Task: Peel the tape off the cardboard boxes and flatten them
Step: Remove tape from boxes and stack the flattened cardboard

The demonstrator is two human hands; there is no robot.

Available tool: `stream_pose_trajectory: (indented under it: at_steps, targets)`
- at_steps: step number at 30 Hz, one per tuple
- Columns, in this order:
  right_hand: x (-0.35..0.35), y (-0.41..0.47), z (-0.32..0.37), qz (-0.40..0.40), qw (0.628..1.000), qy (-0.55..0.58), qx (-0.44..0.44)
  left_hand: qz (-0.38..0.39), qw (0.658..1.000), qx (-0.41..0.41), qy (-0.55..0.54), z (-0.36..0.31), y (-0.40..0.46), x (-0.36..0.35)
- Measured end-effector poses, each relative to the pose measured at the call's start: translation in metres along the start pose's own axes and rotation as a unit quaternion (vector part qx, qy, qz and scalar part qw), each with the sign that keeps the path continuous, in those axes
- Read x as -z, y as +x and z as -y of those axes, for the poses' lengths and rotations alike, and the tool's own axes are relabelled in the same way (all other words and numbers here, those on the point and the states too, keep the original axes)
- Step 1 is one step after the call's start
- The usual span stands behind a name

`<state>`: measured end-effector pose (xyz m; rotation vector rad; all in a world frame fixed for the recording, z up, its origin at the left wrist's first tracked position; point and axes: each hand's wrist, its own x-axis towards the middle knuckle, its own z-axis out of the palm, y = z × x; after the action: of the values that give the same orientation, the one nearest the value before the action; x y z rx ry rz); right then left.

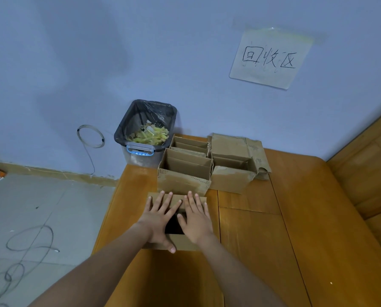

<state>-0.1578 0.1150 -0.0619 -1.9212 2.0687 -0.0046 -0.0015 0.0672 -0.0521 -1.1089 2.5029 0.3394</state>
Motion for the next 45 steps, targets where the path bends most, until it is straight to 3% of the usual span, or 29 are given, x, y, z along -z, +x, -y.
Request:
stream_pose_trajectory:
  at_steps: [4,17,24,33,38,45]
  targets:
    - [-0.007,0.008,-0.003,0.034,0.999,0.001,0.003,0.03,0.999,0.02,-0.011,-0.001,0.002,-0.001]
    - [-0.013,0.008,-0.015,0.012,0.999,0.021,0.041,-0.008,1.0,-0.004,-0.027,0.008,0.002,-0.017]
    - [-0.013,-0.013,-0.033,-0.046,0.995,0.069,0.05,-0.1,0.99,-0.004,-0.095,0.019,-0.013,-0.023]
    - [0.002,-0.027,-0.064,-0.077,0.992,0.094,-0.037,-0.205,0.963,0.043,-0.17,0.038,-0.034,-0.022]
    - [0.0,-0.034,-0.079,-0.064,0.994,0.054,-0.069,-0.194,0.962,0.056,-0.183,0.05,-0.039,-0.025]
    - [0.009,-0.038,-0.082,-0.024,0.993,0.103,-0.059,-0.167,0.96,0.059,-0.217,0.061,-0.047,-0.034]
